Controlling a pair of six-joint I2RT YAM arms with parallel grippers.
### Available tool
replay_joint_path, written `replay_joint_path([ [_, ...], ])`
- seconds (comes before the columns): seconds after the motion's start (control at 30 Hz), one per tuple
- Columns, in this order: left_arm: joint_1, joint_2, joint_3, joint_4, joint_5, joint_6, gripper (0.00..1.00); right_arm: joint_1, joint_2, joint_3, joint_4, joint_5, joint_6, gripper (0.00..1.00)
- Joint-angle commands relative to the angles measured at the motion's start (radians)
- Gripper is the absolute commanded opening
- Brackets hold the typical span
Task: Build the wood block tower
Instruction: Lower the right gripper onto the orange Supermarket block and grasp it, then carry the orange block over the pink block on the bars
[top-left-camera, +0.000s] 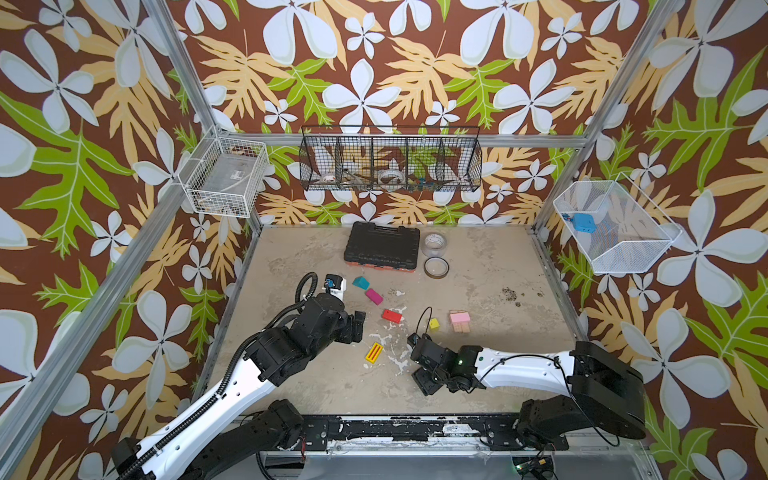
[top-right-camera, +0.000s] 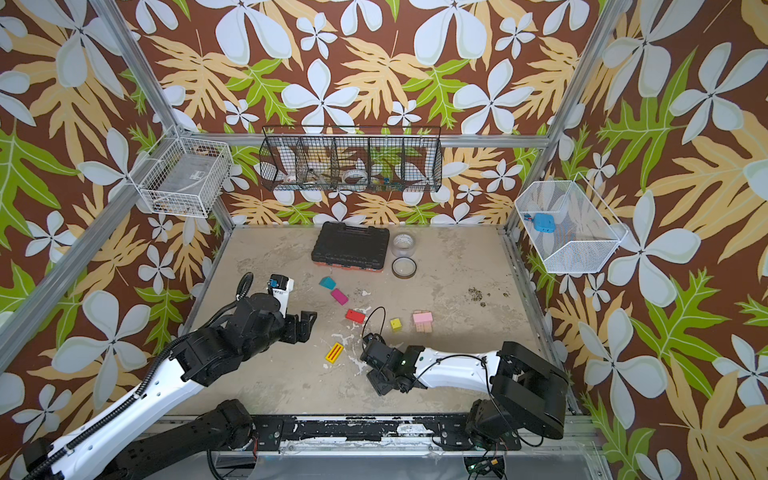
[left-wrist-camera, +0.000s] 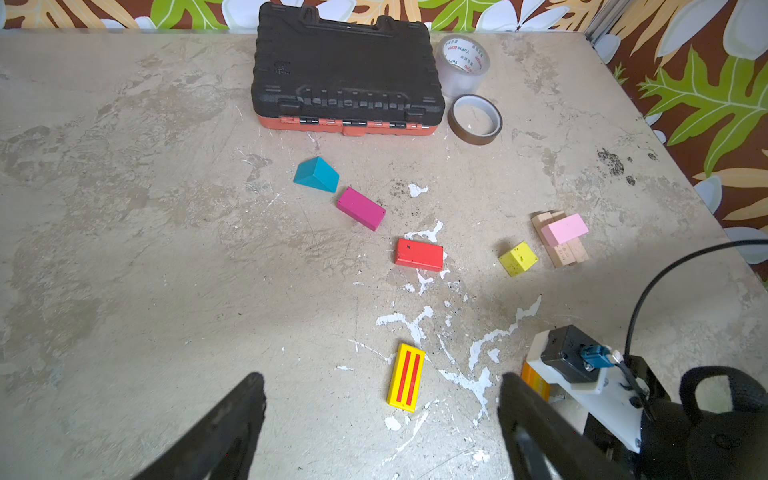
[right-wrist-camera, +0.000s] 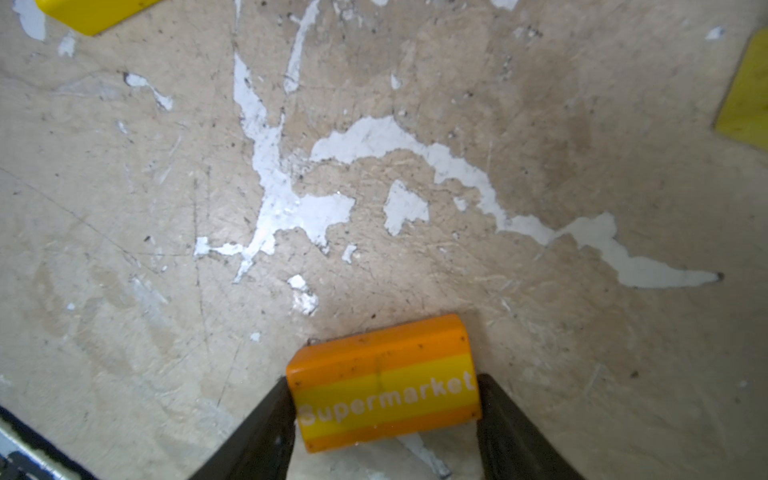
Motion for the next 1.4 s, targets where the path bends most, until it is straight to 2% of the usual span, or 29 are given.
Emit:
replay_joint_path([
  [0.0, 0.001, 0.002, -0.001, 0.019, -0.006, -0.003, 0.89, 0.0, 0.001, -0.008, -0.076, -0.016, 0.023, 0.62],
  [0.2, 0.0, 0.001, -0.001, 0.019, -0.007, -0.003, 0.89, 0.001, -0.079, -0.008, -0.077, 0.027, 0.048, 0.49],
  [0.47, 0.0, -0.002, -0.001, 0.019, -0.005, -0.003, 0.89, -0.017, -0.24, 0.048, -0.12, 0.125, 0.052, 0.4],
  [0.57, 0.0, -0.002, -0.001, 0.019, -0.006, -0.003, 0.89, -0.075, -0.294, 0.054, -0.124, 0.133, 0.049, 0.39],
  [0.73, 0.0, -0.001, -0.001, 0.019, -0.003, -0.003, 0.89, -0.229, -0.349, 0.037, -0.113, 0.168, 0.041, 0.38],
  [0.9, 0.0, -0.002, -0.002, 0.021, -0.002, -0.001, 0.89, -0.447, -0.319, 0.017, -0.052, 0.05, 0.004, 0.37],
  [1.0, 0.0, -0.002, -0.003, 0.02, -0.002, -0.001, 0.89, -0.522, -0.275, 0.017, -0.03, 0.03, -0.013, 0.36],
  [1.1, 0.001, 0.0, -0.002, 0.021, 0.003, -0.001, 0.89, -0.569, -0.226, 0.029, -0.026, -0.001, -0.025, 0.34],
  [1.37, 0.0, -0.001, -0.002, 0.022, 0.007, 0.0, 0.89, -0.592, -0.153, 0.049, -0.011, 0.003, -0.059, 0.35],
])
